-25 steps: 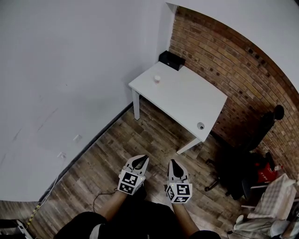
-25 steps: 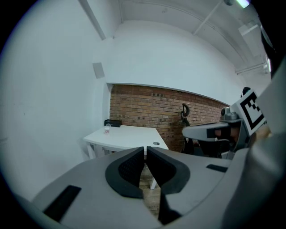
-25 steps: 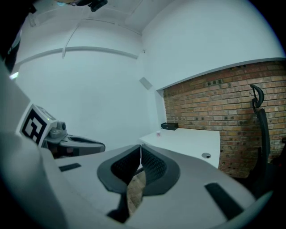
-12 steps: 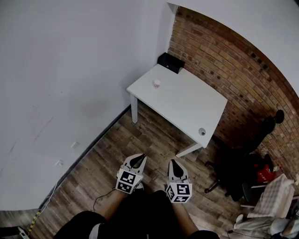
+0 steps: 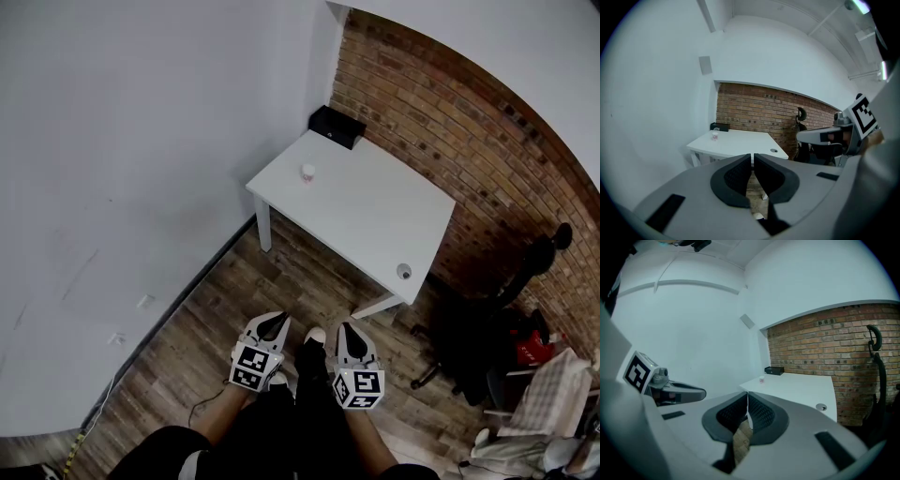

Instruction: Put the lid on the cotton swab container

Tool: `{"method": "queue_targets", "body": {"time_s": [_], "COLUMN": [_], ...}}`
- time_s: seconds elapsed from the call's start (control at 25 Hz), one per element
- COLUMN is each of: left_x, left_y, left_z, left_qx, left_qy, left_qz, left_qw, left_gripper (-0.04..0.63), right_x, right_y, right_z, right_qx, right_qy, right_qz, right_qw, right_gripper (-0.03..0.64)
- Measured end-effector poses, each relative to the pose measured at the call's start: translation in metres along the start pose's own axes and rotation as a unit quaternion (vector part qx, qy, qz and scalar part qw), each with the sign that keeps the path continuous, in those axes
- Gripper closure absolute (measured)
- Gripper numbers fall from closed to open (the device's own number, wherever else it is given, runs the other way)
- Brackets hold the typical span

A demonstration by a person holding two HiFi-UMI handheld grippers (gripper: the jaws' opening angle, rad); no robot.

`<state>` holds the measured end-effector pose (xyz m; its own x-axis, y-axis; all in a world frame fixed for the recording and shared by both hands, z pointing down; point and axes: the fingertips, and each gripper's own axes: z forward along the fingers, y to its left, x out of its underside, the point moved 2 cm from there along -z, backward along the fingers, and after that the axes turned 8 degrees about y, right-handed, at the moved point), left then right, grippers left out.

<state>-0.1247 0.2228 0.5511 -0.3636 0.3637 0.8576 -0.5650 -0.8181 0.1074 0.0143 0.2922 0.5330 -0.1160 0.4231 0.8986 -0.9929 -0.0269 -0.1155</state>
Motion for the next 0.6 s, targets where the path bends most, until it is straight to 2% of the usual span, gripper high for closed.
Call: {"method": "queue_targets", "body": {"time_s": [0.28,0.6], "left_x": [-0.014,-0.055], "left_y": [0.027,0.057], "left_z": [0.04,0.092], "left_qx": [-0.013,-0.032], "left_qy": [0.01,0.013], "left_qz": [-0.005,-0.012], "left_qw": [0.9999,0.9993], "left_gripper": [0.565,0.565], "right_x": [-0.013,-0.05], "right_y": [-0.023,-0.062], "right_z": [0.046,0.106], "right_qx": [-0.01,-0.031], "right_qy": [0.007,0.01], "right_qz": [0.004,0.001], "right_qw": [1.0,0.999], "right_gripper": [0.595,0.595]}}
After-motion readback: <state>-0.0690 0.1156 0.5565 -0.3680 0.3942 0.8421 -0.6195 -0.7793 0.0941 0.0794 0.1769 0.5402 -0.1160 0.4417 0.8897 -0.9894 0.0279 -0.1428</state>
